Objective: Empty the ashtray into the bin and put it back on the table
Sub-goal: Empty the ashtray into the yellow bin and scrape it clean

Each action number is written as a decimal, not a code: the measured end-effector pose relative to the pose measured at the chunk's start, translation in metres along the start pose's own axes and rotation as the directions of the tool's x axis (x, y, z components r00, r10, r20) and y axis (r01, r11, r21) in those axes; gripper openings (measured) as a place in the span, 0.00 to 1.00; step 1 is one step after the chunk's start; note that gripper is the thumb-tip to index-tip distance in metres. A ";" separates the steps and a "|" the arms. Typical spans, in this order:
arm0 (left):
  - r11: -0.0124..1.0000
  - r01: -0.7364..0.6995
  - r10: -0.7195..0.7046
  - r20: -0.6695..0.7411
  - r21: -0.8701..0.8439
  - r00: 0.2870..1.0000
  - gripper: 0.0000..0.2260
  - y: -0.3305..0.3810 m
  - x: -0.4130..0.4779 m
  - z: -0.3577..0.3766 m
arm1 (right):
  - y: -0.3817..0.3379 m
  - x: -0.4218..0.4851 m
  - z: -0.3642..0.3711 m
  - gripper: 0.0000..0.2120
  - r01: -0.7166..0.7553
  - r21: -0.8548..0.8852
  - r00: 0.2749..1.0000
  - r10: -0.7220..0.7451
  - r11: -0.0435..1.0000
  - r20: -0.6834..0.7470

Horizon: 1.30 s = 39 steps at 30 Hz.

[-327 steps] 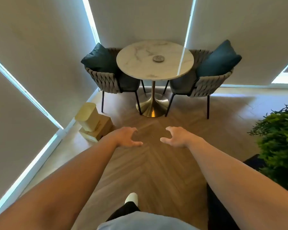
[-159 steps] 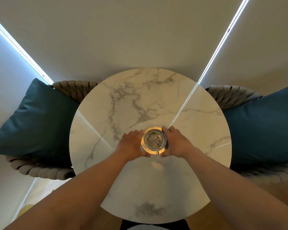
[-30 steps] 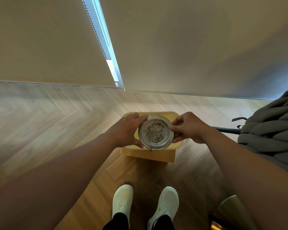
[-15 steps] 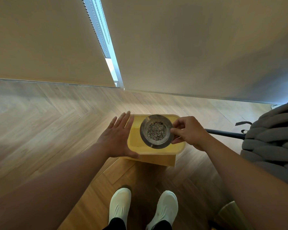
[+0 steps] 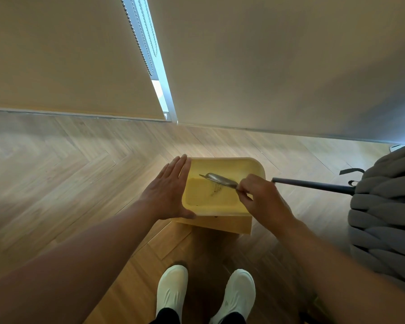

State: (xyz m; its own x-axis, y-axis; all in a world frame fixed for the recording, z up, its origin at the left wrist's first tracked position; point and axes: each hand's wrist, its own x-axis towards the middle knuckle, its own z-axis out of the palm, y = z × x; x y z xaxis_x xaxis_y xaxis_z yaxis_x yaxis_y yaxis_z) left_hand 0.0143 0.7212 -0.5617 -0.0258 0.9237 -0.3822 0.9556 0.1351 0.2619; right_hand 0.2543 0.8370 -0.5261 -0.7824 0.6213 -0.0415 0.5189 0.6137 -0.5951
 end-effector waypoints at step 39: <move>0.999 0.015 -0.017 -0.040 -0.049 0.999 0.64 0.005 -0.004 0.002 | 0.010 -0.020 0.039 0.07 0.387 -0.388 0.891 -0.448 0.837 -0.079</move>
State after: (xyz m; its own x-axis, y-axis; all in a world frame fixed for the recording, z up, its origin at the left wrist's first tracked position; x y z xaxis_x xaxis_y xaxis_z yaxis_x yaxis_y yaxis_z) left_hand 0.0201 0.7172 -0.5607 -0.0536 0.9348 -0.3511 0.9395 0.1663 0.2993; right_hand 0.2617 0.8125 -0.5624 -0.9022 0.3166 0.2928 0.2651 0.9427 -0.2023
